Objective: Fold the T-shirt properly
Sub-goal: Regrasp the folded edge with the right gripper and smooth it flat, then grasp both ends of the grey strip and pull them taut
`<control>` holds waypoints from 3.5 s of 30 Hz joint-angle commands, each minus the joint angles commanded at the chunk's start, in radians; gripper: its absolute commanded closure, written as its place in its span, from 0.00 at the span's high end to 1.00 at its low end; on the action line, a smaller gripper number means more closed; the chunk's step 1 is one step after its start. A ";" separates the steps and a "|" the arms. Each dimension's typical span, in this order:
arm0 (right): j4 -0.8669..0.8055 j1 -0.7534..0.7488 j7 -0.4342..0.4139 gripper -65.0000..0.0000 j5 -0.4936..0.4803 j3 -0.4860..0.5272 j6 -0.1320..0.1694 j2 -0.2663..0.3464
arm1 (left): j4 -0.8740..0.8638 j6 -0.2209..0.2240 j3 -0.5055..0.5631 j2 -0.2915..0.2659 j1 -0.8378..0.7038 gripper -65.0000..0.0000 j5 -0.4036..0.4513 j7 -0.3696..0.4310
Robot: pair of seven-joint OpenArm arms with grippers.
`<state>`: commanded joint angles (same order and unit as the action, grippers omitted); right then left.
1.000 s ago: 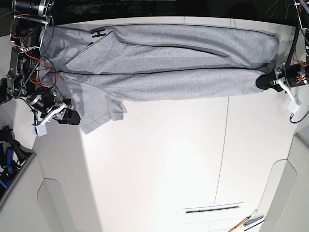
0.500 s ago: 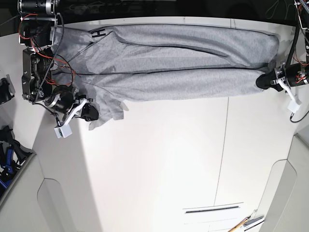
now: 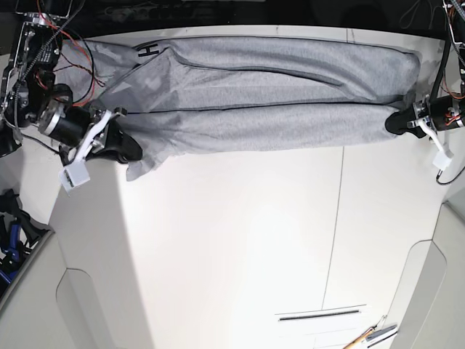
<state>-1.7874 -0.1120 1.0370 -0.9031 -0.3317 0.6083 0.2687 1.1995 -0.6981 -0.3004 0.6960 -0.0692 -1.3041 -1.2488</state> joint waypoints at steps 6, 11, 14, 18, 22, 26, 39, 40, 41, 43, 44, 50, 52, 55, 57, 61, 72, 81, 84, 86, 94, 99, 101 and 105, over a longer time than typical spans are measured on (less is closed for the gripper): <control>-0.054 -0.148 0.001 0.00 -0.040 -0.058 0.002 0.000 | 0.000 0.000 0.000 0.000 0.000 0.00 0.000 0.000; -0.055 -0.195 0.040 0.00 -0.060 -0.108 0.002 0.000 | 0.022 0.000 0.000 0.014 0.000 0.00 0.000 -0.010; -0.055 -0.215 0.044 0.00 -0.074 -0.128 0.002 0.000 | 0.089 0.000 -0.001 0.050 -0.001 0.00 -0.001 -0.024; -0.055 -0.218 0.048 0.00 -0.073 -0.149 0.002 0.000 | 0.174 0.000 -0.001 0.098 -0.001 0.00 -0.028 -0.076; -0.055 -0.218 0.049 0.00 -0.073 -0.150 0.002 0.000 | 0.209 0.000 -0.001 0.102 -0.001 0.00 -0.098 -0.148; -0.055 -0.219 0.059 0.00 -0.032 -0.150 0.002 0.000 | 0.215 0.000 -0.001 0.103 -0.013 0.00 -0.098 -0.148; -0.055 -0.266 0.023 0.00 0.056 -0.150 -0.003 -0.001 | 0.215 0.000 -0.002 0.130 -0.056 0.00 -0.024 -0.148; -0.055 -0.266 0.013 0.12 0.072 -0.150 -0.005 -0.001 | 0.215 0.000 -0.002 0.130 -0.059 0.03 -0.018 -0.148; -0.055 -0.266 0.005 0.24 0.087 -0.150 -0.011 0.000 | 0.215 0.000 -0.002 0.130 -0.065 0.08 -0.010 -0.148; -0.055 -0.265 -0.003 0.39 0.096 -0.151 -0.011 0.000 | 0.215 0.000 -0.002 0.130 -0.080 0.22 -0.008 -0.148; -0.055 -0.265 -0.007 0.40 0.091 -0.156 -0.012 0.000 | 0.215 0.000 -0.002 0.130 -0.085 0.26 -0.008 -0.148; -0.055 -0.216 -0.015 0.40 0.000 -0.250 -0.017 -0.001 | 0.215 0.000 -0.018 0.133 -0.089 0.27 -0.007 -0.135; -0.055 -0.200 -0.014 0.40 -0.027 -0.284 -0.017 -0.001 | 0.215 0.000 -0.059 0.133 -0.089 0.27 -0.009 -0.135; -0.055 -0.172 -0.012 0.39 -0.040 -0.299 -0.016 -0.006 | 0.215 0.000 -0.159 0.133 -0.089 0.27 -0.070 -0.135; -0.055 -0.157 -0.012 0.28 -0.049 -0.299 -0.010 -0.016 | 0.215 0.000 -0.245 0.133 -0.089 0.27 -0.101 -0.135; -0.055 -0.151 0.010 0.00 -0.093 -0.299 -0.008 -0.075 | 0.215 0.000 -0.396 0.133 -0.089 0.27 -0.136 -0.140; -0.054 -0.205 0.043 0.00 -0.023 -0.200 0.002 -0.120 | 0.215 0.007 -0.420 0.101 -0.188 0.42 -0.114 -0.139; -0.021 -0.251 -0.054 0.00 0.156 -0.118 0.001 -0.097 | 0.215 0.036 -0.420 -0.004 -0.285 0.42 -0.047 -0.135; 0.081 -0.239 -0.073 0.00 0.156 -0.094 0.001 -0.088 | 0.215 0.036 -0.420 -0.016 -0.303 0.42 -0.084 -0.143; 0.156 -0.223 -0.101 0.00 0.156 -0.074 0.001 -0.058 | 0.215 0.036 -0.420 -0.025 -0.303 0.42 -0.084 -0.143; 0.310 -0.133 -0.125 0.00 0.163 -0.067 0.000 -0.017 | 0.215 0.020 -0.420 -0.118 -0.303 0.41 -0.089 -0.130; 0.311 -0.086 -0.124 0.00 0.163 -0.067 -0.002 -0.017 | 0.215 0.015 -0.420 -0.155 -0.303 0.41 -0.002 -0.063; 0.311 -0.073 -0.125 0.00 0.163 -0.067 -0.002 -0.017 | 0.215 0.013 -0.420 -0.169 -0.304 0.41 0.000 -0.065; 0.311 -0.064 -0.125 0.00 0.163 -0.067 -0.002 -0.017 | 0.214 0.013 -0.417 -0.182 -0.315 0.41 0.000 -0.056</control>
<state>-1.4761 -0.1757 0.9123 -0.7403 -0.3988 0.6060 0.2520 1.4136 -0.6849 -0.7177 0.5137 -0.3843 -1.3037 -1.3048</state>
